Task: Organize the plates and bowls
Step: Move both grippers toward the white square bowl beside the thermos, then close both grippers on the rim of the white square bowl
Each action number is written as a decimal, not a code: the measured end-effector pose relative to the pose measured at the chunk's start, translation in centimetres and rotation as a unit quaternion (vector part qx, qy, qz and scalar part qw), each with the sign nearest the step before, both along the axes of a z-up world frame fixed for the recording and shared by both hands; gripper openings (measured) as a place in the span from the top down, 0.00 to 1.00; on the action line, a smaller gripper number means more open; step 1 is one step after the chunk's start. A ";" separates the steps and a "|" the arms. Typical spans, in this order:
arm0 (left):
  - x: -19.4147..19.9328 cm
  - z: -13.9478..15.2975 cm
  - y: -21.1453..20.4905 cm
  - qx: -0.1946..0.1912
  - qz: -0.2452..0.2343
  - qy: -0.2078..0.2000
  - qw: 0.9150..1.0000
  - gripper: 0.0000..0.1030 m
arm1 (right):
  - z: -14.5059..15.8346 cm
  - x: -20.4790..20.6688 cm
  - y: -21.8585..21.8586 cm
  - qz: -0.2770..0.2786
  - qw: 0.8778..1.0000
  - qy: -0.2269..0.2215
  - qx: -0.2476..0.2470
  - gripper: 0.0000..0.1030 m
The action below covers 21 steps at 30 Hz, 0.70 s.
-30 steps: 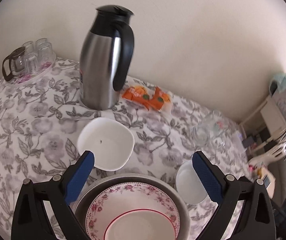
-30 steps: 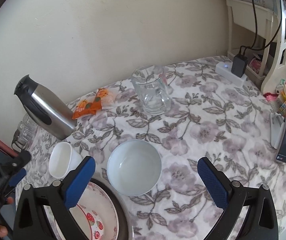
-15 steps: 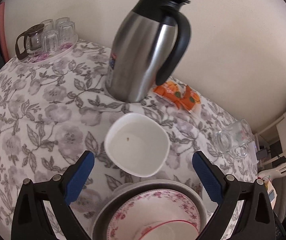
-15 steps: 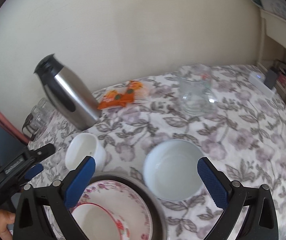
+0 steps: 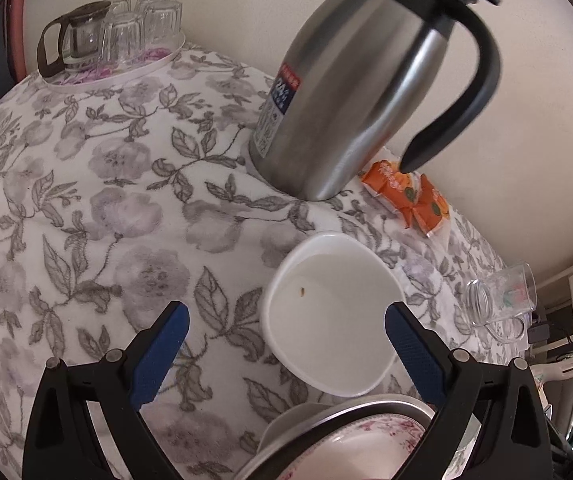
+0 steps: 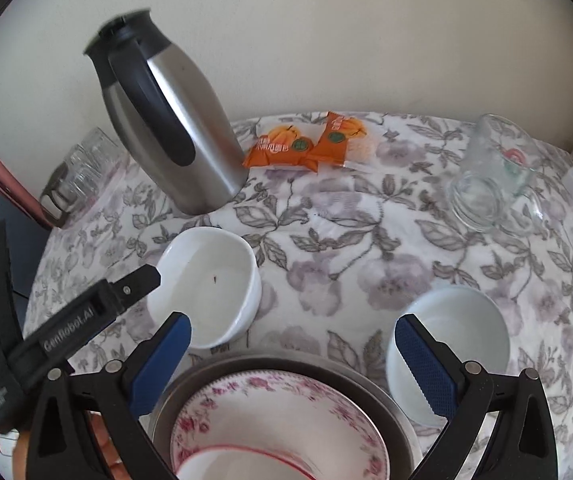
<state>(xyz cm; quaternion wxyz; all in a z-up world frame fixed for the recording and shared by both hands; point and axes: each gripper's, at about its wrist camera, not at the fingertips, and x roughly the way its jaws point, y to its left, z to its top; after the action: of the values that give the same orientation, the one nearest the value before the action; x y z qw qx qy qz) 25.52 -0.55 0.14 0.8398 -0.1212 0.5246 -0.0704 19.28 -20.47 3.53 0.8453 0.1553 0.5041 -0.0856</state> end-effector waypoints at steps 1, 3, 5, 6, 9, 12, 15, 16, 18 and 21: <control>0.3 -0.4 0.2 -0.004 0.003 0.003 1.000 0.04 | -0.2 0.6 0.3 0.003 1.000 0.009 -0.002 0.00; 0.7 -0.9 0.6 -0.006 0.006 0.006 1.000 0.04 | -0.7 1.7 0.7 0.003 1.000 0.023 0.000 0.00; 1.1 -1.6 0.9 -0.007 0.009 0.010 1.000 0.04 | -1.3 2.7 0.9 0.001 0.999 0.039 -0.002 0.01; 1.2 -1.9 1.1 -0.007 0.010 0.013 1.000 0.04 | -1.7 3.1 0.9 -0.003 0.999 0.045 -0.004 0.01; 1.6 -2.5 1.5 -0.012 0.010 0.014 1.000 0.04 | -2.5 4.2 1.2 -0.005 0.998 0.060 -0.007 0.06; 1.9 -3.0 1.8 -0.020 0.010 0.019 1.000 0.06 | -3.3 4.9 1.4 -0.005 0.998 0.070 0.002 0.13; 2.1 -3.4 2.2 -0.029 0.011 0.024 0.999 0.11 | -4.1 5.3 1.6 -0.003 0.997 0.078 0.007 0.16; 2.1 -3.6 2.3 -0.031 0.011 0.026 0.999 0.14 | -4.3 5.5 1.8 -0.001 0.997 0.079 0.008 0.17; 2.2 -3.8 2.3 -0.034 0.008 0.029 0.999 0.20 | -4.9 5.7 2.0 0.001 0.996 0.085 0.009 0.22; 2.1 -4.3 2.2 -0.040 0.003 0.035 0.999 0.28 | -5.9 5.9 2.3 0.001 0.995 0.098 0.017 0.36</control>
<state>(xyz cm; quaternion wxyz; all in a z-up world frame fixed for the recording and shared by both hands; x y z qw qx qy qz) 27.65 1.67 -4.13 0.8155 -0.1586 0.5501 -0.0843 25.22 -18.21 -2.37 0.7890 0.1599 0.5862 -0.0911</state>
